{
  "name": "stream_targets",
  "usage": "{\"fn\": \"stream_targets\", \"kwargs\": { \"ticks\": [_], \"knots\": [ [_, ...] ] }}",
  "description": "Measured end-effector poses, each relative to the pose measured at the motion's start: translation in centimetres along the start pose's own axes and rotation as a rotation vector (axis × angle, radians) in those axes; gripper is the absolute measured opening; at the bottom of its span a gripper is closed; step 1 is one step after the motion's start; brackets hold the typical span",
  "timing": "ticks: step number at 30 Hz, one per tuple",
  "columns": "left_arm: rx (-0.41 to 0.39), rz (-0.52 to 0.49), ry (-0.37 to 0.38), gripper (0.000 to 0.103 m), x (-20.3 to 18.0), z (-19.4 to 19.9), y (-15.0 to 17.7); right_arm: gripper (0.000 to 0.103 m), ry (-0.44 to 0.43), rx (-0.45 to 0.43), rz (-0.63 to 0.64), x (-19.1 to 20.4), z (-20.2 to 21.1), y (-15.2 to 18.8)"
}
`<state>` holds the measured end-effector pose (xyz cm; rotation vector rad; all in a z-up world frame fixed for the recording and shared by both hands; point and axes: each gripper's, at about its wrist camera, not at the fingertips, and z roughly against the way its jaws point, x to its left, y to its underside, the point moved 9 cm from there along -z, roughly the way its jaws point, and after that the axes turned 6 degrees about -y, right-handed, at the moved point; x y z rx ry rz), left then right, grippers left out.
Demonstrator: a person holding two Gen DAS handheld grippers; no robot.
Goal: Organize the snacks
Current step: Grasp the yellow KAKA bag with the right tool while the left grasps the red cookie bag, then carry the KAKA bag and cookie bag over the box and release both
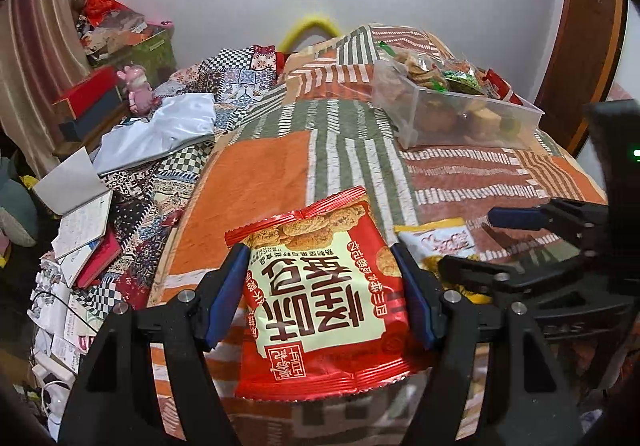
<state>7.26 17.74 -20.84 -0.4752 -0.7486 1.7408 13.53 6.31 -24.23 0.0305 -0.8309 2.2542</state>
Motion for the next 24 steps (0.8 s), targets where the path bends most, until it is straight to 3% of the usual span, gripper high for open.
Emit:
{"fn": "stream_targets", "kwargs": {
  "ticks": [5,6,10,16,24],
  "knots": [
    [0.004,0.002,0.008,0.070,0.4,-0.3,0.8,0.084,0.035,0.042,0.022,0.0,-1.1,0.5],
    [0.006,0.004,0.011,0.070,0.3,-0.4,0.9,0.080,0.040,0.042,0.024,0.0,-1.2,0.4],
    [0.008,0.020,0.033,0.070,-0.1,-0.5,1.0,0.049,0.053,0.033,0.032,-0.2,-1.1,0.3],
    [0.010,0.022,0.048,0.070,-0.7,-0.4,0.8,0.040,0.046,0.000,0.030,-0.2,-0.5,0.2],
    [-0.006,0.018,0.065,0.070,-2.6,0.0,-0.6,0.039,0.030,-0.052,0.007,-1.2,1.3,-0.2]
  ]
}}
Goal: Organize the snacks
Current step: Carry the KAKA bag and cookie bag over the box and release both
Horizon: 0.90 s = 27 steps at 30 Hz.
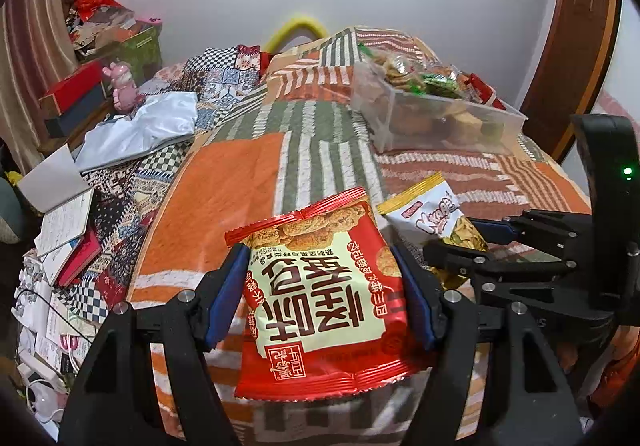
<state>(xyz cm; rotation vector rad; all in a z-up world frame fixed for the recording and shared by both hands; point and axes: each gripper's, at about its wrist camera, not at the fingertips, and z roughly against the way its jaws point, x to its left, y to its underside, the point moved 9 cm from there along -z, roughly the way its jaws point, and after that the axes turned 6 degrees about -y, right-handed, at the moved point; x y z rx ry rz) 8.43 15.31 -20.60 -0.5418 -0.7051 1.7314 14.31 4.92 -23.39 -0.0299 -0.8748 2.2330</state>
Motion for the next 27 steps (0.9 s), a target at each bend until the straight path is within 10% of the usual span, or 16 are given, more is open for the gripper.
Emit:
{"fn": "stream_targets", "kwargs": {
  "ticks": [27],
  "knots": [
    [-0.092,-0.034,0.120,0.070,-13.5,-4.0,-14.0,0.039,0.136,-0.241,-0.114,-15.7,10.3,-5.9]
  ]
}}
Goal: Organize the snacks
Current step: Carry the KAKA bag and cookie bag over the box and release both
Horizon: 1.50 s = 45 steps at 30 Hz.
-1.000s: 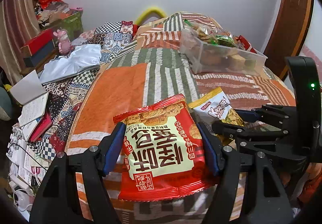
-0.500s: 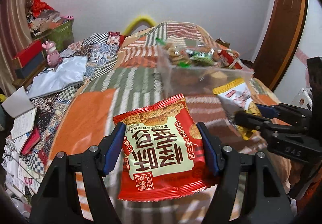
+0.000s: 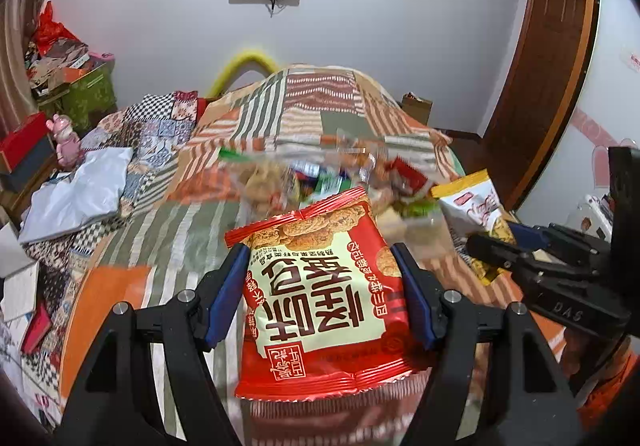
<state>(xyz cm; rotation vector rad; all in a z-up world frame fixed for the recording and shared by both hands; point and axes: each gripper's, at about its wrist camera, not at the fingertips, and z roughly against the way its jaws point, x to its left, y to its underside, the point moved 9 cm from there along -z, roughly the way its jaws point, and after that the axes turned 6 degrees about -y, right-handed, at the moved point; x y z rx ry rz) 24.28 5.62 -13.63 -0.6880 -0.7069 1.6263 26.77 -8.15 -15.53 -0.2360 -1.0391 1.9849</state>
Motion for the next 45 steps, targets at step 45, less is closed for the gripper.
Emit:
{"fn": "stream_targets", "kwargs": {
  "ticks": [45],
  "knots": [
    [-0.138,-0.035,-0.043,0.076,-0.2,1.0,-5.9,0.063,-0.026,-0.013,0.023,0.4,-0.7,-3.6]
  ]
}}
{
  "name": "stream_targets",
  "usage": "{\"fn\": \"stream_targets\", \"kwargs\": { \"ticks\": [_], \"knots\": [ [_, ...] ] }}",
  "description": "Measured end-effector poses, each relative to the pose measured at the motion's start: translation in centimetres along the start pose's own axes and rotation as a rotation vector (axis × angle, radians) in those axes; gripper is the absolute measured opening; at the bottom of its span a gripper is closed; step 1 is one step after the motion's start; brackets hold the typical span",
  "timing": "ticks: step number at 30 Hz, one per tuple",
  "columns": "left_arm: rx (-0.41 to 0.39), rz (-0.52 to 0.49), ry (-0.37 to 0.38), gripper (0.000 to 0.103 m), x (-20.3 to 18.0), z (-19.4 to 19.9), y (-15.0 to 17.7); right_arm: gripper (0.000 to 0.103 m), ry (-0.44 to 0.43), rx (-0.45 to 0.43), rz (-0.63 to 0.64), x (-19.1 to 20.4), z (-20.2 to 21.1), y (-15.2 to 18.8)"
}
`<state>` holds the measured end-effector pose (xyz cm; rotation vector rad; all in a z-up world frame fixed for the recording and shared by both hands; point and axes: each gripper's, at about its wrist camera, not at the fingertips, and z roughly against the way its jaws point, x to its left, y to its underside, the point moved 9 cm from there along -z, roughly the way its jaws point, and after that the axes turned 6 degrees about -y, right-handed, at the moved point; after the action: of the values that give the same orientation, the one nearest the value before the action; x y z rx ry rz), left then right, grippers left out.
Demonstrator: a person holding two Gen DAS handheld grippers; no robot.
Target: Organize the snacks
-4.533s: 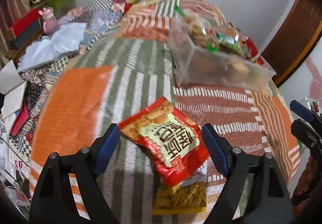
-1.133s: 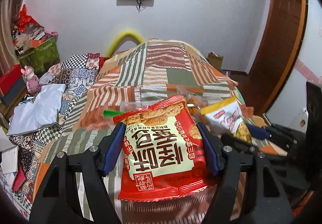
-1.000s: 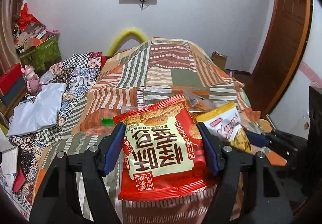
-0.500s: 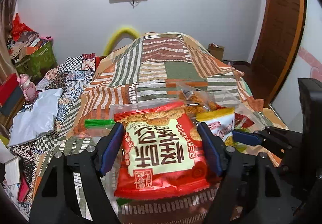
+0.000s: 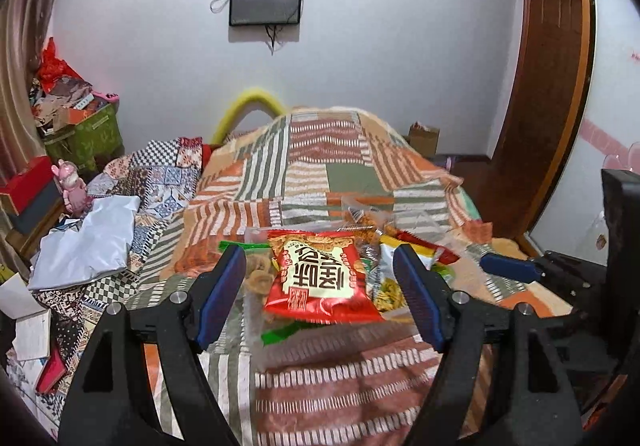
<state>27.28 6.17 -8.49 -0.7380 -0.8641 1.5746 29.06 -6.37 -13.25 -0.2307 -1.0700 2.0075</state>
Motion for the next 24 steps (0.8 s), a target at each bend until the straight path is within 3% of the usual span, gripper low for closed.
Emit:
{"fn": "stream_targets", "kwargs": {
  "ticks": [3,8,13,20,24],
  "knots": [
    [-0.032,0.021,0.016,0.076,0.1,2.5,-0.1,0.063,-0.002,-0.064,0.005,0.7,3.2,-0.7],
    [-0.100,0.033,0.041,0.078,-0.2,7.5,-0.3,0.077,0.004,-0.182,0.024,2.3,8.6,-1.6],
    [-0.182,0.034,0.052,0.090,-0.6,11.9,-0.3,0.086,0.004,-0.280,0.039,3.7,12.5,-1.8],
    [-0.220,0.031,0.064,0.097,-0.8,14.4,0.1,0.097,0.034,-0.339,0.053,4.5,14.3,-1.6],
    [-0.229,0.035,0.062,0.099,-0.8,14.8,0.4,0.098,0.045,-0.345,0.057,4.4,14.1,-1.4]
  ]
}}
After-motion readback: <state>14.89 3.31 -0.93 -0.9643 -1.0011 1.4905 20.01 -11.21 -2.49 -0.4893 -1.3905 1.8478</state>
